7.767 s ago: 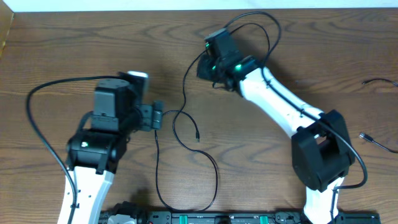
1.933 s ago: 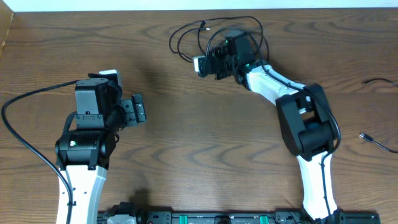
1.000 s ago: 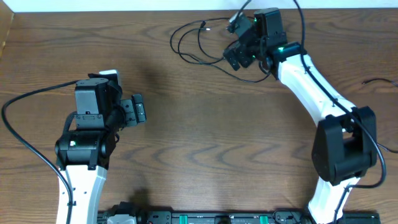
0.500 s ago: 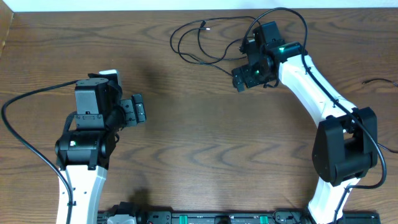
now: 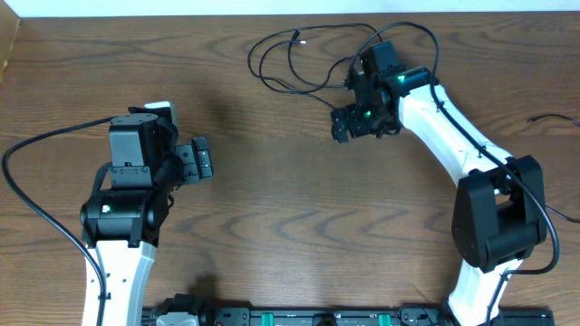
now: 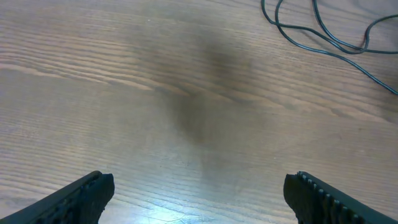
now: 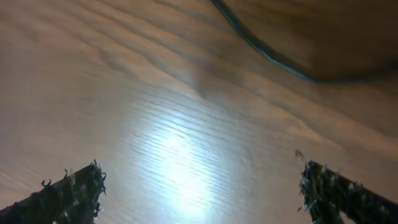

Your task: Untangle cables

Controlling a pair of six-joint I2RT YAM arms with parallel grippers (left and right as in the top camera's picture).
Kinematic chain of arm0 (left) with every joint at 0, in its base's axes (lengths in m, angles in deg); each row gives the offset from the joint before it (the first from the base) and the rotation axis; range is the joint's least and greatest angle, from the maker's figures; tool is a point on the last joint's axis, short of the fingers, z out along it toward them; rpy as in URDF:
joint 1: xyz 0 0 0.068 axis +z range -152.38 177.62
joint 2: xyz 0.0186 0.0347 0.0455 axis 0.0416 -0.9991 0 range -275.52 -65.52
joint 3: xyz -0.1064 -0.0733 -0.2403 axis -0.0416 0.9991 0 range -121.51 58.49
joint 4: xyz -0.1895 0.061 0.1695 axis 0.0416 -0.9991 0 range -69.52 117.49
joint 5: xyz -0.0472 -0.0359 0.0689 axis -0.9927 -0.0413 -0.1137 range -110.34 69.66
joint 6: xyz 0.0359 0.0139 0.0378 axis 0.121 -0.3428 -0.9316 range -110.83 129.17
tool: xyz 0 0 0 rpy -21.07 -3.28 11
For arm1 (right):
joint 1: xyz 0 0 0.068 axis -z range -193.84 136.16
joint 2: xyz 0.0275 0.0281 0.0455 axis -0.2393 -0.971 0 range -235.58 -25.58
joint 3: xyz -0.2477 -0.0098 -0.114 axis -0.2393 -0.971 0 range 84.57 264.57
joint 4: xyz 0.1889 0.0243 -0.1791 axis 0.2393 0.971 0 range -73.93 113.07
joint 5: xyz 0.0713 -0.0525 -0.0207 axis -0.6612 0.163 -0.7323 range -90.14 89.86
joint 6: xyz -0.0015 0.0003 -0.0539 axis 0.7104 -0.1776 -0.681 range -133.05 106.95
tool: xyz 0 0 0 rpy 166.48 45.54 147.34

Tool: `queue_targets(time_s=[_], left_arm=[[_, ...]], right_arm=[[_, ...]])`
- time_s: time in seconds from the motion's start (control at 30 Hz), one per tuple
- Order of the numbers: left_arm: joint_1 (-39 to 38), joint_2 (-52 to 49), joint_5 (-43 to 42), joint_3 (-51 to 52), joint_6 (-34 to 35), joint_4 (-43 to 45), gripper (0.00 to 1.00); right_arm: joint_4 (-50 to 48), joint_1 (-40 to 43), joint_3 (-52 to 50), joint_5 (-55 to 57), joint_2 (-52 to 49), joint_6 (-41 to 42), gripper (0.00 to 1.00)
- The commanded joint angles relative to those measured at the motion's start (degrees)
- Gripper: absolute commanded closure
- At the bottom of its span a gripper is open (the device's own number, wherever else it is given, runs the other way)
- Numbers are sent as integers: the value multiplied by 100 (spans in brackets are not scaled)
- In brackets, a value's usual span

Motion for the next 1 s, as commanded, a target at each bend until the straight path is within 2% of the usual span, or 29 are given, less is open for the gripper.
queue_targets(time_s=[0.0, 0.23, 0.53, 0.73, 0.8, 0.97], left_arm=[[31, 0, 52, -122, 52, 22, 8], [31, 0, 52, -122, 52, 22, 8], [31, 0, 52, -122, 52, 22, 8], [31, 0, 52, -122, 52, 22, 8], [31, 0, 52, -122, 52, 22, 8], [31, 0, 52, -122, 52, 22, 8]], right_arm=[[188, 0, -26, 1003, 33, 1082, 1], [682, 267, -24, 1451, 33, 1808, 1], [1458, 826, -15, 1480, 164, 1814, 1], [1954, 1268, -15, 1891, 485, 1884, 1], [2052, 1429, -15, 1987, 599, 1353, 1], [2492, 1821, -17, 1987, 702, -1823, 1]])
